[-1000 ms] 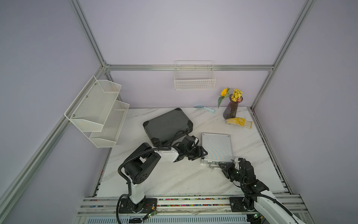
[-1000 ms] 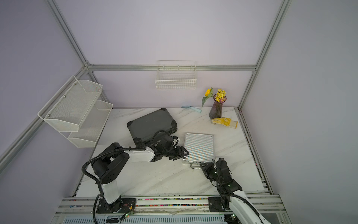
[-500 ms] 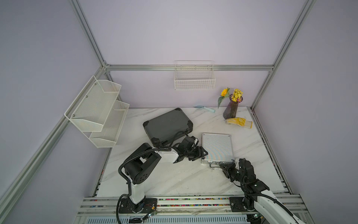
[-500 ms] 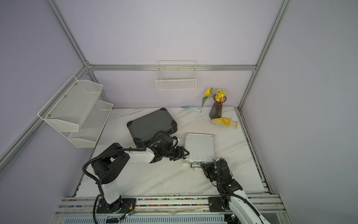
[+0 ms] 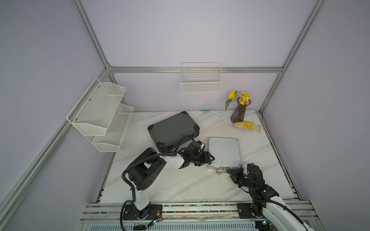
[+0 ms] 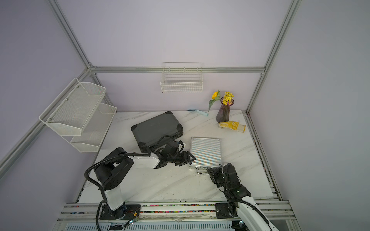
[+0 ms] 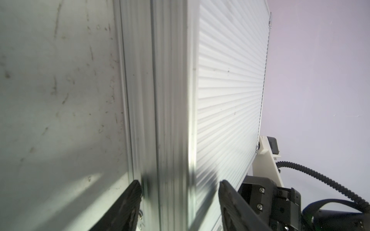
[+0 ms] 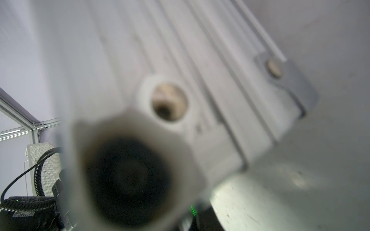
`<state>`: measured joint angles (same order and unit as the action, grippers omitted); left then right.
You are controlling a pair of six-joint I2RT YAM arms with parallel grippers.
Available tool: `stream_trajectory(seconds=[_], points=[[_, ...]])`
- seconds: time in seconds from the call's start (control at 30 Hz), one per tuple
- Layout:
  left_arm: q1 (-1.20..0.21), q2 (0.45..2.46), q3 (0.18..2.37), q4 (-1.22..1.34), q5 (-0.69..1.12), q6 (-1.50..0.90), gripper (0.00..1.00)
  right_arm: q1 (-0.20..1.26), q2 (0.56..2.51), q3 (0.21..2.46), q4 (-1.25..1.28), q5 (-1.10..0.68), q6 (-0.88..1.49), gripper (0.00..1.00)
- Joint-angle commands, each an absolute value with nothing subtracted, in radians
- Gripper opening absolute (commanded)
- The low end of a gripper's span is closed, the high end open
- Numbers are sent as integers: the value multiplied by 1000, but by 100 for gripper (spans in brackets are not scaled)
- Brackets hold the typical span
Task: Open the poker set cases
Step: Pick up the poker set case from the center of the board.
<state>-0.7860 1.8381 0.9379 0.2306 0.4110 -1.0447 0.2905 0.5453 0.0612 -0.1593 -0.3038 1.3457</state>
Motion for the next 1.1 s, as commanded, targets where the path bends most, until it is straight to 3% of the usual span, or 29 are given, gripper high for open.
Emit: stream_trajectory(seconds=[0.0,0.2,0.53,0.9,1.07], points=[[-781,1727,942,183,366,-948,63,296,557,100,-177,-347,1334,6],[-782,1652,971,59,263,-826,63,296,595,104,-158,-394,1325,0],[-795,1506,972,4,96,-597,64,296,568,105,-158,-423,1419,0],[-1008,1360,946,79,-119,7,67,293,542,113,-155,-445,1529,0],[-1076,1345,886,177,-142,168,68,296,510,118,-157,-457,1578,0]])
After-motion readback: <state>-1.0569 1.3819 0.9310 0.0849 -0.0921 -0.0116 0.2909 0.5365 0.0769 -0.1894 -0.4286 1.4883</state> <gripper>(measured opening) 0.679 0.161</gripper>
